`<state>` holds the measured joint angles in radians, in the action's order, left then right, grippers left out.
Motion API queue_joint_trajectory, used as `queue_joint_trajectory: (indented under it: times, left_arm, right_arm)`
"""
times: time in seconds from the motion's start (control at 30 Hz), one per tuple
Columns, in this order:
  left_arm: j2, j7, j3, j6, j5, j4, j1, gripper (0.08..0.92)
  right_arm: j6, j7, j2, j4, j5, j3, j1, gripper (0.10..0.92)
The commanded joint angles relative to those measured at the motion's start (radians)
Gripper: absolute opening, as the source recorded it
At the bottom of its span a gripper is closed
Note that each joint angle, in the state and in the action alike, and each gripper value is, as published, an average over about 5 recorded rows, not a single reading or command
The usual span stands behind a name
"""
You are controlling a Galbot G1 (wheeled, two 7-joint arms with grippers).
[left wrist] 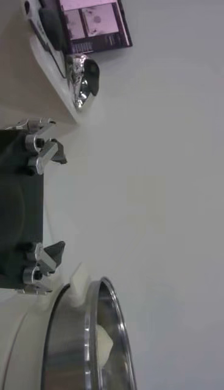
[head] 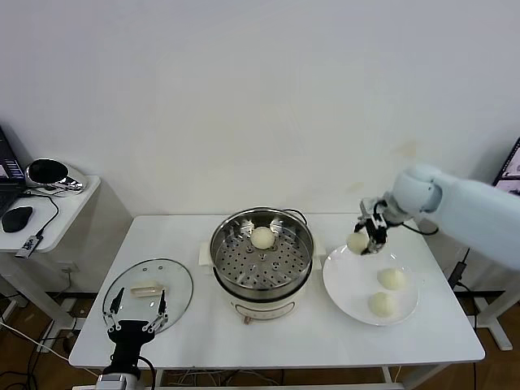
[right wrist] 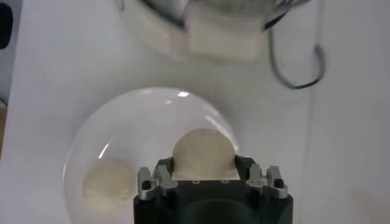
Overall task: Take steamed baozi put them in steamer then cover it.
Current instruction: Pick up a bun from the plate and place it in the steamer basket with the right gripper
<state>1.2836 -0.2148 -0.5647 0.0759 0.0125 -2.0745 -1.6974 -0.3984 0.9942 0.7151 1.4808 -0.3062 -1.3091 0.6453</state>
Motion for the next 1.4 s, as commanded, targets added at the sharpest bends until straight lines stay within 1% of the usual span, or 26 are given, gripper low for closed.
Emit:
queue_joint_trajectory:
  times: [0.03,0.17,0.33,0.53,0.73,1.0,1.4]
  left_arm:
    - [0.001,0.000,0.004,0.001,0.001,0.005,0.002,0.823]
    - [0.002,-0.001,-0.001,0.002,0.002,0.008,0.004,0.823]
    - [0.006,-0.002,-0.009,0.005,0.003,0.012,0.004,0.823]
    - [0.005,-0.003,-0.028,0.012,0.008,0.010,0.000,0.823]
    - [0.011,-0.004,-0.030,0.017,0.008,0.012,0.000,0.823]
    - [0.015,-0.003,-0.026,0.017,0.005,0.015,0.005,0.823]
    - [0.017,-0.005,-0.026,0.025,0.003,0.015,0.000,0.823]
  right_arm:
    - [-0.164,-0.088,0.173,0.100,-0.284,-0.151,0.235,0.628]
    - [-0.228,-0.141,0.312,0.040,-0.339,-0.118,0.158,0.630]
    - [-0.277,-0.197,0.484,-0.075,-0.390,-0.083,0.071,0.630]
    - [-0.301,-0.223,0.611,-0.209,-0.408,-0.063,-0.015,0.630]
    - [-0.320,-0.239,0.669,-0.280,-0.410,-0.052,-0.086,0.631]
    - [-0.328,-0.255,0.730,-0.329,-0.412,-0.045,-0.140,0.628]
    - [-0.328,-0.264,0.746,-0.372,-0.369,-0.041,-0.178,0.636]
